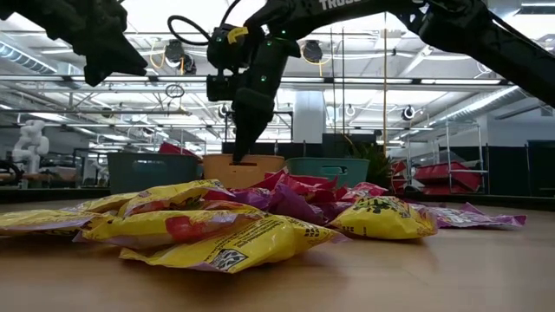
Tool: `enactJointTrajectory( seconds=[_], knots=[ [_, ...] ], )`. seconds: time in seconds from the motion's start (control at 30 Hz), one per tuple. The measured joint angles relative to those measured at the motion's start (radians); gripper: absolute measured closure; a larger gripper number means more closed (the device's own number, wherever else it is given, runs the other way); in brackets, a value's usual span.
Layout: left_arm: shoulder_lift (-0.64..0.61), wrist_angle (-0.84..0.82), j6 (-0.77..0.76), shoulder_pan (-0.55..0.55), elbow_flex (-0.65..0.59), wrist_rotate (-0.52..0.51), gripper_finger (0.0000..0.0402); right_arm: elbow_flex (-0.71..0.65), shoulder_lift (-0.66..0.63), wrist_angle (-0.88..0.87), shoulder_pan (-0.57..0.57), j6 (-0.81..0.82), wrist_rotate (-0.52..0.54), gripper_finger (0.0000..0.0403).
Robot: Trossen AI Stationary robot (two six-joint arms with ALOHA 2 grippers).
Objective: Sort candy
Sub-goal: Adjust the yellow bin, then put the purple candy into the green bin
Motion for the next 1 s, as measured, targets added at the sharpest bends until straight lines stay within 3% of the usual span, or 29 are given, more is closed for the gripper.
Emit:
enactJointTrajectory(
  seconds=[0.4, 0.63, 0.77, 0.87, 1.0],
  knots=[
    [0.0, 0.003, -0.001, 0.0, 0.001, -0.004, 0.0307, 0.0, -0.104, -0.016, -0.017, 0.037, 0.005, 0.0314],
    [0.0, 0.001, -0.001, 0.0, 0.001, -0.009, 0.0307, 0.001, -0.223, -0.136, -0.068, 0.174, -0.014, 0.0316],
    [0.0, 0.0, 0.0, 0.0, 0.001, -0.009, 0.0307, -0.001, -0.268, -0.179, -0.094, 0.189, -0.144, 0.0318],
    [0.0, 0.0, 0.001, 0.0, 0.001, -0.009, 0.0307, -0.006, -0.293, -0.193, -0.099, 0.206, -0.155, 0.0318],
    [0.0, 0.0, 0.162, 0.0, 0.001, -0.009, 0.0307, -0.006, -0.326, -0.192, -0.09, 0.208, -0.151, 0.0319]
  ],
)
